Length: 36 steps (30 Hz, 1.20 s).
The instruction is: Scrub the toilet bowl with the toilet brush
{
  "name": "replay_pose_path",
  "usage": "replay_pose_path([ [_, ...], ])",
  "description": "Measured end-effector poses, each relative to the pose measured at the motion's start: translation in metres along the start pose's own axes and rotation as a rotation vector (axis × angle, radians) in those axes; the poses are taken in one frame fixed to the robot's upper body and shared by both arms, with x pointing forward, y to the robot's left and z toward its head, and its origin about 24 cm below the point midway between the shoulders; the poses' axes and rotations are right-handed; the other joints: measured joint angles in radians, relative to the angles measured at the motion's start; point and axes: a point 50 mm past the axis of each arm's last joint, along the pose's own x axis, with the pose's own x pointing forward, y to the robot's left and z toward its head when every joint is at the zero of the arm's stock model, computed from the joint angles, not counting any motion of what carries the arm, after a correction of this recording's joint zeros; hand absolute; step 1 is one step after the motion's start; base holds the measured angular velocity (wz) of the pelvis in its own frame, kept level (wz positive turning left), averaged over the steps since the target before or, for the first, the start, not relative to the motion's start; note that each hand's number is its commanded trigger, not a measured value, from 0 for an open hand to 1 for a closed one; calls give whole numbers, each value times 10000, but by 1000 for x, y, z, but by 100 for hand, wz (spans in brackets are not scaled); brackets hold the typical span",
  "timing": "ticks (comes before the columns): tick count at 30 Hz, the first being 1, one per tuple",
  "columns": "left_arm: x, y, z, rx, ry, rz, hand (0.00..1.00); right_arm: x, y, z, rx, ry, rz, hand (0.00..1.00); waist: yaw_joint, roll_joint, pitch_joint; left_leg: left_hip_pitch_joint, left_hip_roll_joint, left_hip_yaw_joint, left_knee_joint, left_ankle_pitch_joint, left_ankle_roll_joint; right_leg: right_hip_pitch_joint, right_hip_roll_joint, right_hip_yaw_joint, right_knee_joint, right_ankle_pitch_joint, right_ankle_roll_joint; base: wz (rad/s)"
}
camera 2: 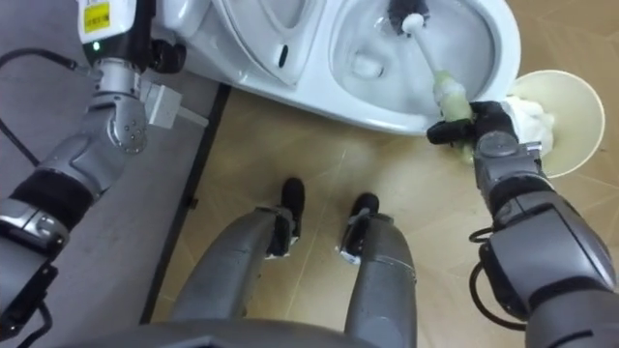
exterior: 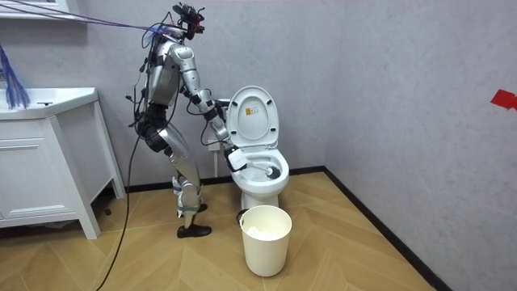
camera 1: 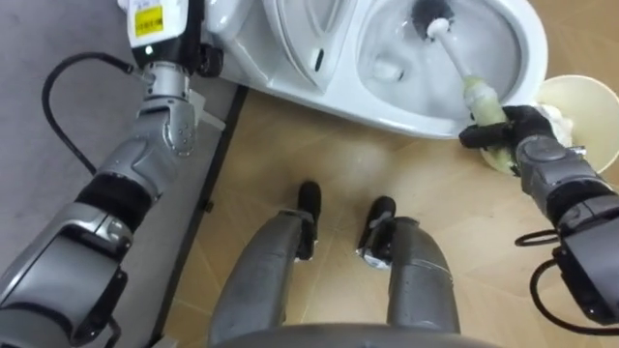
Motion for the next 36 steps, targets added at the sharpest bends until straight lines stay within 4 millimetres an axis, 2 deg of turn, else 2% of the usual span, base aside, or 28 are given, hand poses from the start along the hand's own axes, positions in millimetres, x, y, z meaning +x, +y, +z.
replay_pose_path([
  [4,0,2,-3,413,-141,257,0,0,0,9,-368,-317,-45,100,-130,-61,-2,-159,-26,86,22,63,87,-188,-77,23,34,63,60,-3],
  [10,-1,0,-5,928,-308,56,0,0,-4,20,-3443,-1156,-407,100,-239,-63,-1,-215,-43,31,122,56,109,-157,-99,-76,-3,104,106,1],
  [14,2,-1,-1,839,-360,-131,0,-1,4,20,-6518,-1485,-273,100,-64,7,-2,-213,-1,-39,124,52,96,-39,-48,-293,-129,139,63,0],
  [16,4,-2,3,779,-482,-212,0,-1,8,18,-8114,-1510,-290,100,139,34,8,-205,27,-61,133,24,55,-7,-17,-344,-181,146,56,0],
  [19,5,-3,8,810,-707,-409,0,-1,2,16,-9915,-1551,-691,100,241,151,14,-194,13,-129,116,20,48,46,-3,-378,-238,141,54,4],
  [21,5,-4,10,740,-752,-501,0,-1,-4,21,-10992,-1818,-995,100,460,220,21,-160,64,-55,90,19,46,53,61,-337,-351,169,91,-10],
  [24,5,-5,10,712,-765,-655,0,-3,-3,22,-11807,-2091,-1181,100,576,303,33,-73,194,-28,105,7,43,199,224,-332,-576,254,73,-12],
  [28,0,-8,6,528,-548,-766,0,-7,5,13,-12901,-2651,-1285,100,568,319,33,183,332,-16,-87,-57,-58,554,404,-358,-896,259,20,-3],
  [34,-7,-6,-2,437,-512,-652,0,-13,5,2,-13736,-3237,-1430,100,461,283,3,317,400,-69,-257,-30,-155,691,504,-338,-1152,367,-147,-1],
  [36,-10,-6,-7,515,-482,-708,0,-14,7,-1,-13720,-3260,-1329,100,446,210,-42,387,453,-52,-306,-51,-191,775,572,-315,-1271,408,-171,-6],
])
